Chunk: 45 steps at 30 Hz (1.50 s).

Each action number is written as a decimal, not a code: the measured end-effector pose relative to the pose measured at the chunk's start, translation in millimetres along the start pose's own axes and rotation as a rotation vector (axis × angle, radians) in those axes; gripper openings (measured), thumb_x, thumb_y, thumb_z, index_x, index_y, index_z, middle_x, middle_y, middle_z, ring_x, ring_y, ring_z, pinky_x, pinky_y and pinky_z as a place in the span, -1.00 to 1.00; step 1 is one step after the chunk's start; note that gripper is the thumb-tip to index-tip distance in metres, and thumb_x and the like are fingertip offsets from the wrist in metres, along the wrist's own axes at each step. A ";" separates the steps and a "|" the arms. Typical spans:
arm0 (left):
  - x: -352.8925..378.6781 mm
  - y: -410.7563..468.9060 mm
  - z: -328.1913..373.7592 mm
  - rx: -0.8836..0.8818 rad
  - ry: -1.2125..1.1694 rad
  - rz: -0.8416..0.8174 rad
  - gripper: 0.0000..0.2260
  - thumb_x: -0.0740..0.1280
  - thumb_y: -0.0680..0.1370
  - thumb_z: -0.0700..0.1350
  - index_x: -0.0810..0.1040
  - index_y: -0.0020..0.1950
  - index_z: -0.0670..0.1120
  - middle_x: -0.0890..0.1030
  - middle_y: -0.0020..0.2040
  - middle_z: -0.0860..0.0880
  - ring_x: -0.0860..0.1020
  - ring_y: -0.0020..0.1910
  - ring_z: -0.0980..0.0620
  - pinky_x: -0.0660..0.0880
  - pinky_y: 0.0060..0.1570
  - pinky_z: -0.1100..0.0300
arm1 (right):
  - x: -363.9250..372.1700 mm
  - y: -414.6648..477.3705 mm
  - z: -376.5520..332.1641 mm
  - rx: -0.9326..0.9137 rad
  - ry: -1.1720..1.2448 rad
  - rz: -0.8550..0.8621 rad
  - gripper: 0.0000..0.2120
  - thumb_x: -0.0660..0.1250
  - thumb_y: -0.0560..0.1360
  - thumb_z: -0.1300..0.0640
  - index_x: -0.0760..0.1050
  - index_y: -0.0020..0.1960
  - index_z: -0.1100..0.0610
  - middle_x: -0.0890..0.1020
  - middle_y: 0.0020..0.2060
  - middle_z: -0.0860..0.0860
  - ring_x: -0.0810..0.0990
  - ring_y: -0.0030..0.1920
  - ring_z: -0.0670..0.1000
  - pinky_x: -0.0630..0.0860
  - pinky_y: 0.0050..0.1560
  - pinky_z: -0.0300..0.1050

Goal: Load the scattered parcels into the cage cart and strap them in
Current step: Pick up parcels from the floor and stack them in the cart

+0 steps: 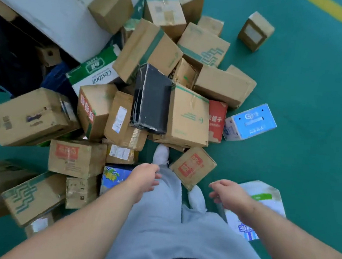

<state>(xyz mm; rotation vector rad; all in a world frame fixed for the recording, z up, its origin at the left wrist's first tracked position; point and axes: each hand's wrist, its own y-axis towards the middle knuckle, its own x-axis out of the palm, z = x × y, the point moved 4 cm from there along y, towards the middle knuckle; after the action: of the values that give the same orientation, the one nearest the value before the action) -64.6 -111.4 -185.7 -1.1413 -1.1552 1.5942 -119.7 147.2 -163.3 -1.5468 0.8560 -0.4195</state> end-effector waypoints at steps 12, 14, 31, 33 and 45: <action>-28.4 197.5 65.8 -0.203 -0.001 -0.050 -0.65 0.02 0.74 -0.16 0.38 0.49 -0.14 0.52 0.42 -0.13 0.56 0.26 -0.14 0.55 0.00 0.11 | 69.6 154.6 -134.8 -0.033 -0.024 -0.009 -0.70 0.18 0.63 0.09 0.59 0.27 0.01 0.66 0.11 -0.04 0.61 0.12 0.03 0.53 0.16 -0.08; -22.1 224.8 60.9 -0.243 0.024 -0.093 -0.67 -0.02 0.74 -0.20 0.44 0.41 -0.12 0.46 0.46 -0.10 0.45 0.43 -0.16 0.46 0.31 0.03 | 75.2 180.6 -156.4 -0.070 0.014 0.008 -0.69 0.18 0.65 0.11 0.55 0.34 -0.01 0.62 0.02 -0.09 0.58 0.03 -0.03 0.43 0.06 -0.22; -2.1 369.3 43.5 -0.284 -0.194 -0.212 -0.78 0.09 0.69 -0.36 0.49 0.17 -0.17 0.50 0.22 -0.08 0.40 0.44 -0.10 0.32 0.49 -0.09 | 91.2 267.6 -157.6 -0.005 -0.164 -0.071 -0.42 0.16 0.67 0.06 0.10 0.60 -0.33 0.59 0.20 -0.02 0.64 -0.39 -0.20 0.58 -0.37 -0.24; -0.2 370.0 45.0 -0.279 -0.197 -0.216 -0.78 0.12 0.67 -0.37 0.46 -0.01 -0.12 0.51 0.04 -0.06 0.42 0.29 -0.06 0.36 0.45 -0.07 | 95.6 267.1 -157.0 -0.021 -0.197 -0.078 -0.40 0.15 0.66 0.07 0.08 0.62 -0.29 0.50 0.35 -0.01 0.45 -0.59 -0.24 0.41 -0.53 -0.33; 19.0 317.8 39.5 -0.207 -0.130 -0.338 -0.80 0.18 0.57 -0.33 0.39 -0.12 -0.04 0.44 -0.03 -0.10 0.43 0.15 -0.03 0.32 0.40 0.07 | 76.9 238.7 -134.2 -0.167 -0.283 0.155 -0.33 0.30 0.52 0.04 0.17 0.58 -0.06 0.29 0.46 -0.01 0.42 0.37 0.03 0.32 0.38 -0.10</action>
<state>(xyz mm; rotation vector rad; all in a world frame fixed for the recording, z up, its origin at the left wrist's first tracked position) -143.4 -172.3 -490.6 -0.9190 -1.5379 1.3253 -228.8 6.7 -385.2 -1.6322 0.7960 -0.0144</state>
